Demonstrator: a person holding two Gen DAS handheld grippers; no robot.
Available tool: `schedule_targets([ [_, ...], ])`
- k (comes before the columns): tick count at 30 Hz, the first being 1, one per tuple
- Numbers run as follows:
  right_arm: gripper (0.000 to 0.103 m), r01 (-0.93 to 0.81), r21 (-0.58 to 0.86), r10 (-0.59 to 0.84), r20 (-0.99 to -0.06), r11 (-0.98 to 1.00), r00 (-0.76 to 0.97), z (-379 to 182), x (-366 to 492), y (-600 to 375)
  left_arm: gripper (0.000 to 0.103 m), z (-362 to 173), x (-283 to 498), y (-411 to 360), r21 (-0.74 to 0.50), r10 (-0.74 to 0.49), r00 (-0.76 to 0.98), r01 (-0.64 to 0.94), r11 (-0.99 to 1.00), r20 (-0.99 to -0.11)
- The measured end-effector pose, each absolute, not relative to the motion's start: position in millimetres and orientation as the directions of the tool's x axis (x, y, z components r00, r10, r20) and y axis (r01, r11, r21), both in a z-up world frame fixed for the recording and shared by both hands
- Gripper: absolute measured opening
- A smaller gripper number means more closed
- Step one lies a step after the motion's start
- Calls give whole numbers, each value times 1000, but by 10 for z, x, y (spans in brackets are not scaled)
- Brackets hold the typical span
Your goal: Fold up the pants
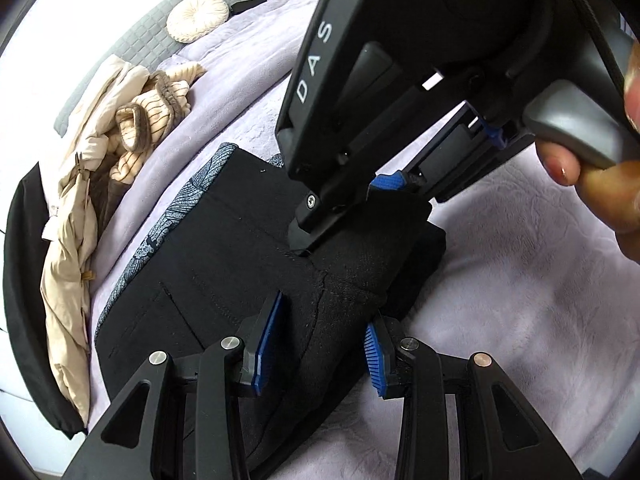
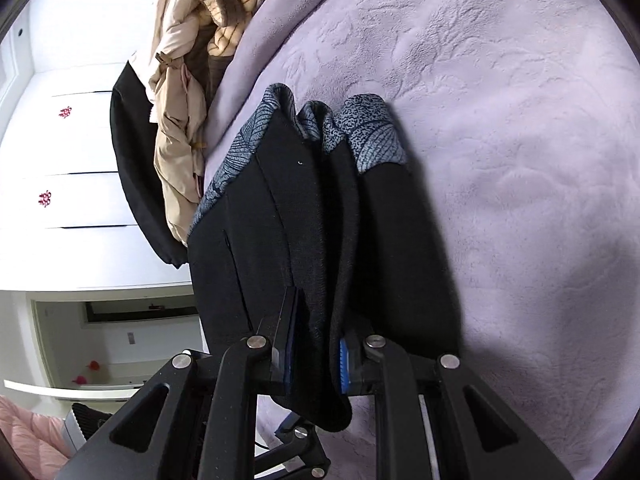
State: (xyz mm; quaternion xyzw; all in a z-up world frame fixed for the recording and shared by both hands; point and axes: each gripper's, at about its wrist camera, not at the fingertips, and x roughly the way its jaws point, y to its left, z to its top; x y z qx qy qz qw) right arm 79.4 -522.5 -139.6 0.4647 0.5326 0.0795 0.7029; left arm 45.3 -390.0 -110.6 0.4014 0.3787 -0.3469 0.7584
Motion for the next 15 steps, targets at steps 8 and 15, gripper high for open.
schedule_targets([
  [8, 30, 334, 736, 625, -676, 588, 389, -1204, 933, -5140, 49, -713, 572, -3409, 242, -253, 412, 826, 509, -875],
  [15, 62, 297, 809, 703, -587, 507, 401, -1348, 1299, -5325, 68, -328, 1372, -2782, 265, -201, 568, 630, 730, -798],
])
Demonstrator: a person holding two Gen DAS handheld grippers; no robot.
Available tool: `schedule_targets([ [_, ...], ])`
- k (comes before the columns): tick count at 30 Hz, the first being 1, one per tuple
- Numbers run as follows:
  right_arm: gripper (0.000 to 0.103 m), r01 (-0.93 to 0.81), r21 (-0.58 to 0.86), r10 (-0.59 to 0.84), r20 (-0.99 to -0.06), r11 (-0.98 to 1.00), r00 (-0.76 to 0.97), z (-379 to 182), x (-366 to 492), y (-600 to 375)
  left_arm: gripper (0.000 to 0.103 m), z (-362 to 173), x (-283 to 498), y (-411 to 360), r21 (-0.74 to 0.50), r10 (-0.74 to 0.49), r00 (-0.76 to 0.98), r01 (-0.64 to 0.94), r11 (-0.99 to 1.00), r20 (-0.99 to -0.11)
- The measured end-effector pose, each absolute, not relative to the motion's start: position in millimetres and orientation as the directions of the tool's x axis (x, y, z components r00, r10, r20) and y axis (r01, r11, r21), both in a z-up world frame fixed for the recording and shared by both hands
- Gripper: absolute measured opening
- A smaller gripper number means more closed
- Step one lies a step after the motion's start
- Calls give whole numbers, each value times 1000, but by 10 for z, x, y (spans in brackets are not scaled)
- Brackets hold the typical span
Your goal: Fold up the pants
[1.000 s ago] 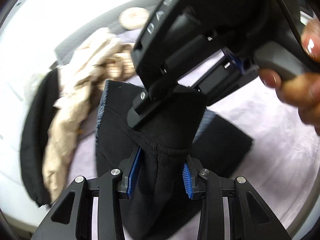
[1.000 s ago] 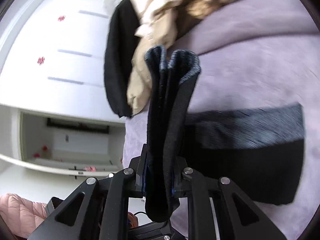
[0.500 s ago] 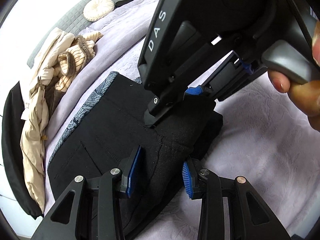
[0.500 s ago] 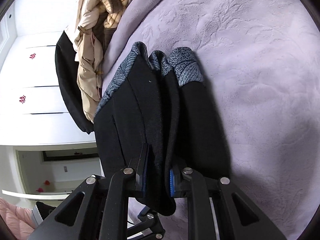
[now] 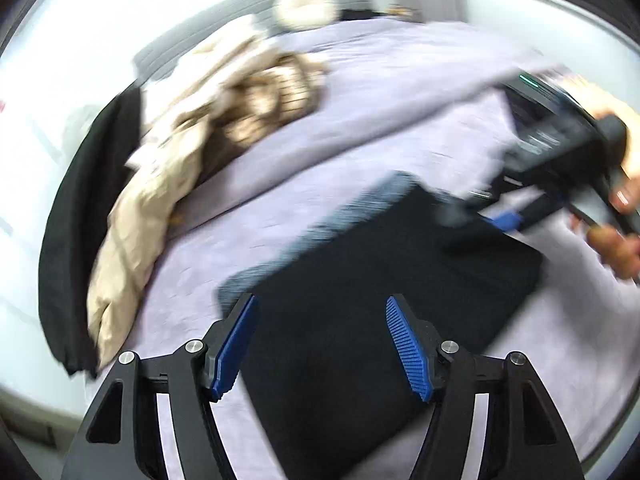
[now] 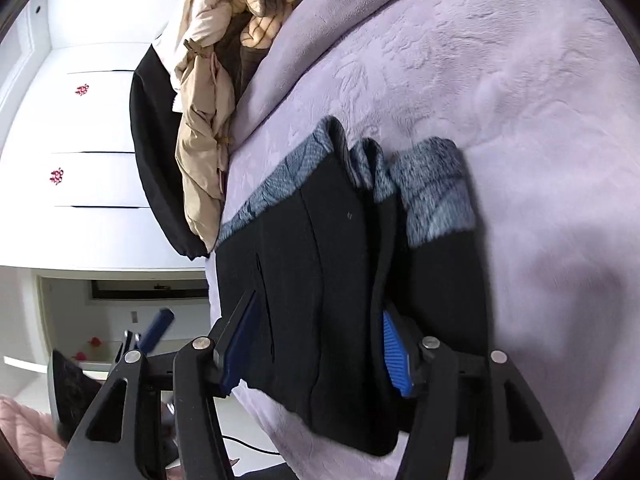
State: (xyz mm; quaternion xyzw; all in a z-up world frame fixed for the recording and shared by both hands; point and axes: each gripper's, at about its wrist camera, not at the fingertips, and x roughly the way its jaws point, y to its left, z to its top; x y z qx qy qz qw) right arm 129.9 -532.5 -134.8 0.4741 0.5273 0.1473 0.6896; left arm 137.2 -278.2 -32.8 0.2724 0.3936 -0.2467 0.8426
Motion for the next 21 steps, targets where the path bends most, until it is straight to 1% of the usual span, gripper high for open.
schedule_targets([
  [1, 62, 300, 821, 715, -571, 486, 403, -1387, 1336, -5338, 68, -365, 1441, -2738, 277, -174, 576, 608, 744, -799],
  [2, 57, 315, 821, 716, -571, 477, 403, -1415, 1355, -5348, 68, -470, 1625, -2658, 288, -118, 575, 564, 774, -809],
  [3, 46, 333, 810, 709, -585, 483, 394, -1420, 1360, -5347, 68, -561, 1747, -2584, 272, -88, 555, 533, 801, -827],
  [4, 18, 344, 787, 691, -615, 512, 379, -1396, 1360, -5330, 68, -674, 1893, -2493, 244, -62, 517, 502, 830, -854],
  [5, 13, 332, 760, 663, -649, 558, 373, -1323, 1328, -5304, 68, -819, 2035, -2402, 198, -40, 452, 467, 862, -891],
  [6, 13, 314, 749, 650, -663, 584, 372, -1251, 1302, -5270, 68, -874, 2051, -2363, 149, -64, 418, 457, 877, -906],
  [8, 13, 286, 720, 623, -692, 632, 366, -1116, 1216, -5212, 68, -912, 2013, -2385, 131, -82, 410, 466, 875, -908],
  [10, 13, 289, 671, 580, -739, 683, 344, -1076, 1117, -5188, 68, -934, 1829, -2562, 119, -133, 391, 556, 822, -911],
  [12, 14, 332, 621, 545, -783, 710, 300, -1164, 1047, -5208, 75, -971, 1720, -2707, 150, -126, 399, 591, 793, -908],
  [13, 16, 358, 614, 537, -789, 704, 298, -1186, 1023, -5228, 78, -973, 1668, -2753, 167, -117, 412, 591, 789, -904],
  [15, 19, 389, 581, 491, -813, 715, 312, -1092, 985, -5229, 78, -982, 1672, -2766, 160, -102, 407, 562, 812, -908],
  [17, 20, 391, 511, 414, -857, 766, 309, -935, 968, -5176, 84, -1003, 1783, -2716, 120, -105, 372, 533, 837, -922],
  [18, 20, 382, 482, 382, -870, 788, 311, -837, 956, -5132, 84, -1014, 1805, -2701, 112, -105, 364, 529, 841, -926],
  [19, 20, 369, 462, 355, -877, 806, 323, -718, 933, -5077, 84, -1013, 1818, -2693, 106, -107, 356, 529, 842, -928],
  [21, 20, 342, 471, 350, -865, 813, 358, -550, 909, -4969, 84, -1003, 1743, -2706, 114, -103, 356, 539, 835, -929],
])
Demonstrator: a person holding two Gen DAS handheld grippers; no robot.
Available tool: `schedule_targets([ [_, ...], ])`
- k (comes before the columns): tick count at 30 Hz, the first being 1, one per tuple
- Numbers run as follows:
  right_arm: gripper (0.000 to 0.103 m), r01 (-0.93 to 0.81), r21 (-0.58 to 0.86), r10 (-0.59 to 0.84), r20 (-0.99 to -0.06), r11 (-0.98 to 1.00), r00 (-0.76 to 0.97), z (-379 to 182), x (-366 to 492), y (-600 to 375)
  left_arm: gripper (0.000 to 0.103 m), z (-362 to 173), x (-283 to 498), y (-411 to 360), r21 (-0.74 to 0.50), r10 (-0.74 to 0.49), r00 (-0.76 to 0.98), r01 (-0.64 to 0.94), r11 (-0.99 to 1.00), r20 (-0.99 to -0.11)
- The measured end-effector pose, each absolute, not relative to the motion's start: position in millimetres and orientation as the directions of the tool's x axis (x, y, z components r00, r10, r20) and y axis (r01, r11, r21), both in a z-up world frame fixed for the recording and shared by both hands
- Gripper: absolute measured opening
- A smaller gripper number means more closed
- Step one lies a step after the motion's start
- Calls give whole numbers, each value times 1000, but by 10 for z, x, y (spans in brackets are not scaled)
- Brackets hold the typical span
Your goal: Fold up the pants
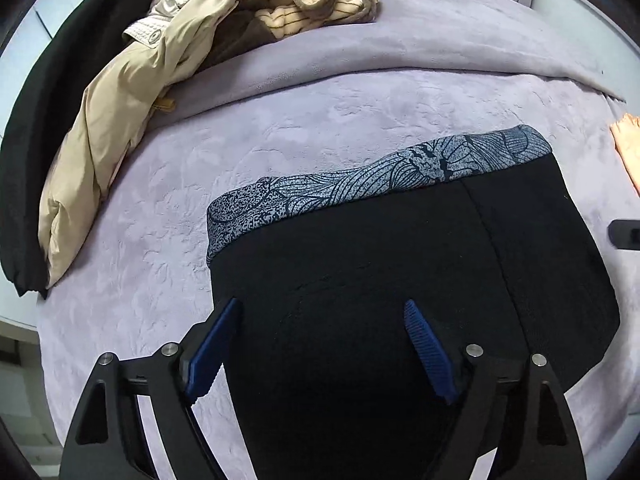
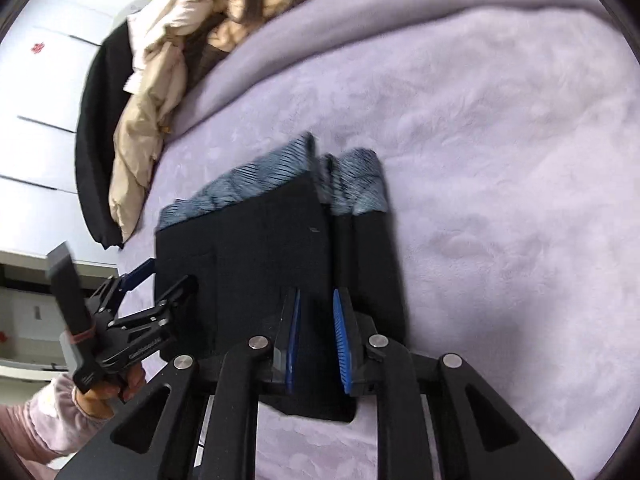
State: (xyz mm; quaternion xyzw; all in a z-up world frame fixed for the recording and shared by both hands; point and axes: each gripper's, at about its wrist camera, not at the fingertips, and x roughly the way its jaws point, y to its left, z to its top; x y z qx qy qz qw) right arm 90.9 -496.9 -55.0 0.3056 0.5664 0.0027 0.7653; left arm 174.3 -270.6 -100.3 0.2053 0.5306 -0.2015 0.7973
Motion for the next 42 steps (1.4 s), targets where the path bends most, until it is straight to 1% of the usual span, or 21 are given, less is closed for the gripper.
schedule_targets([
  [2, 20, 325, 480, 362, -859, 815, 363, -472, 908, -4837, 84, -996, 1747, -2689, 120, -92, 352, 537, 835, -932],
  [3, 21, 326, 458, 346, -872, 827, 346, -463, 891, -4767, 84, -988, 1752, -2688, 120, -87, 346, 533, 838, -934],
  [4, 24, 333, 427, 320, -887, 841, 332, -464, 855, -4721, 84, -976, 1770, -2682, 117, -83, 340, 528, 841, -937],
  [5, 29, 350, 394, 286, -903, 850, 321, -471, 814, -4676, 84, -935, 1751, -2660, 115, -81, 338, 520, 846, -938],
  [7, 55, 408, 358, 238, -919, 840, 314, -520, 644, -4689, 84, -862, 1713, -2584, 115, -81, 349, 506, 855, -934],
  [8, 58, 439, 365, 236, -917, 821, 320, -553, 548, -4725, 84, -840, 1699, -2547, 118, -78, 353, 502, 857, -932],
  [10, 58, 528, 427, 282, -899, 734, 334, -699, 341, -4843, 84, -844, 1682, -2481, 123, -67, 349, 496, 860, -935],
  [12, 58, 598, 536, 379, -845, 596, 378, -921, 156, -4944, 84, -926, 1673, -2442, 127, -49, 329, 492, 861, -943],
  [13, 57, 607, 576, 408, -817, 548, 408, -1008, 109, -4979, 84, -950, 1673, -2435, 125, -47, 325, 488, 864, -945],
  [14, 51, 602, 612, 422, -790, 512, 444, -1057, 100, -5006, 84, -953, 1671, -2435, 123, -48, 327, 482, 868, -944],
  [15, 29, 599, 627, 425, -778, 498, 462, -1071, 126, -5000, 84, -946, 1666, -2447, 122, -49, 327, 481, 868, -944],
  [17, 21, 578, 637, 409, -770, 510, 489, -1010, 201, -5013, 85, -940, 1652, -2487, 121, -51, 325, 488, 865, -944],
  [19, 21, 549, 601, 382, -797, 581, 467, -935, 289, -4992, 85, -966, 1630, -2539, 118, -54, 317, 498, 859, -947],
  [22, 21, 522, 464, 302, -879, 715, 369, -959, 390, -4918, 85, -1001, 1618, -2586, 122, -45, 308, 500, 857, -950],
  [24, 21, 509, 427, 283, -898, 747, 338, -983, 422, -4908, 85, -999, 1620, -2595, 122, -38, 301, 497, 859, -953],
  [25, 21, 508, 426, 282, -898, 748, 337, -992, 399, -4904, 86, -998, 1617, -2598, 123, -36, 299, 496, 859, -954],
  [26, 21, 509, 427, 283, -898, 747, 337, -1002, 401, -4907, 93, -1003, 1619, -2595, 125, -31, 295, 495, 860, -955],
  [28, 23, 514, 433, 288, -895, 740, 339, -1024, 386, -4926, 97, -1030, 1630, -2581, 125, -17, 278, 487, 864, -961],
  [32, 28, 526, 451, 305, -888, 721, 343, -1051, 346, -4967, 98, -1037, 1634, -2589, 132, -4, 271, 483, 866, -963],
  [34, 28, 523, 451, 305, -888, 724, 344, -1032, 357, -4945, 102, -1040, 1625, -2632, 166, 24, 283, 489, 857, -959],
  [42, 28, 505, 461, 334, -885, 730, 325, -988, 343, -5052, 102, -998, 1588, -2742, 202, 85, 251, 490, 848, -964],
])
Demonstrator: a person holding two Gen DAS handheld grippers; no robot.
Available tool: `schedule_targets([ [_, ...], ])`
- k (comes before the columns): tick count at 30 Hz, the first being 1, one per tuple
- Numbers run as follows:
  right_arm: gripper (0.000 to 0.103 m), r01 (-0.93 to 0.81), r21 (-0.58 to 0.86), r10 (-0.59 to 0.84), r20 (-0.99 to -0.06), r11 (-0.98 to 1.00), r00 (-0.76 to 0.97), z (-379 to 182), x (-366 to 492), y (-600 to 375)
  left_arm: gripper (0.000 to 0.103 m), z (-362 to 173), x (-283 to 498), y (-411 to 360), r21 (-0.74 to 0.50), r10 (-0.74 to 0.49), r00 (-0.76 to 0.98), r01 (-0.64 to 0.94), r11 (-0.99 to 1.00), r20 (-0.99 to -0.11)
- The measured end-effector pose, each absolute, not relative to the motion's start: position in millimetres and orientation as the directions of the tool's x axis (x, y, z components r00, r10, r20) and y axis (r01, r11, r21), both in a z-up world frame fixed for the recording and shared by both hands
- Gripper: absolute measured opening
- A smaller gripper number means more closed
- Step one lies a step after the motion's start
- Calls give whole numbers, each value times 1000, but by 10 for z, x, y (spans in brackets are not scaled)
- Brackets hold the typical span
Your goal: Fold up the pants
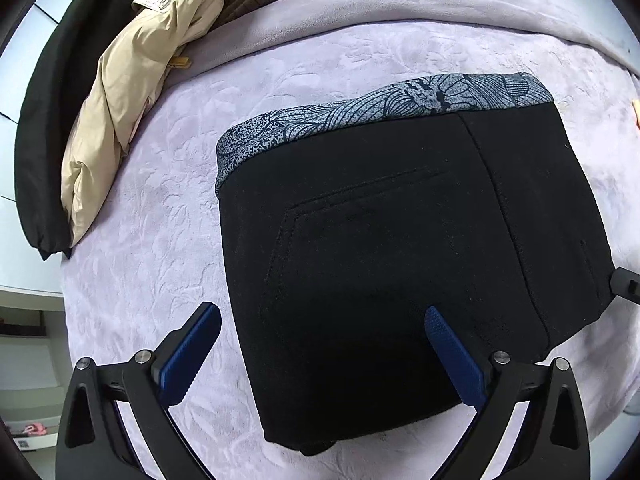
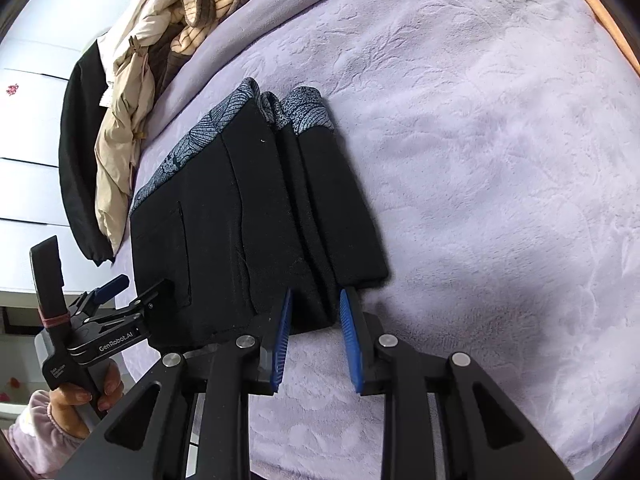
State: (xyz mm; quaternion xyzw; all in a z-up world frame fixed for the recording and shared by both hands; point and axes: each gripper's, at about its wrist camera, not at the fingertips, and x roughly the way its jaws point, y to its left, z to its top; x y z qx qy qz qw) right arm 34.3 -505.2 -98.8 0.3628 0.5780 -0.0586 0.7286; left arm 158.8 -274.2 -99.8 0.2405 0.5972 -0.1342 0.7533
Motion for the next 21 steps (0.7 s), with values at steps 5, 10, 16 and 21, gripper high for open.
schedule_targets([
  [5, 32, 488, 449, 343, -892, 749, 294, -943, 333, -5177, 102, -921, 1486, -2785, 207, 108, 235, 454, 867, -966],
  [10, 57, 455, 446, 360, -894, 771, 266, -881, 318, -5271, 102, -830, 1365, -2791, 208, 126, 222, 397, 894, -967],
  [16, 84, 383, 459, 386, -887, 802, 254, -815, 316, -5239, 102, -678, 1191, -2778, 136, 75, 185, 344, 929, -980],
  [21, 103, 292, 464, 405, -882, 836, 241, -770, 362, -5088, 102, -632, 1048, -2726, 48, 11, 122, 305, 951, -992],
])
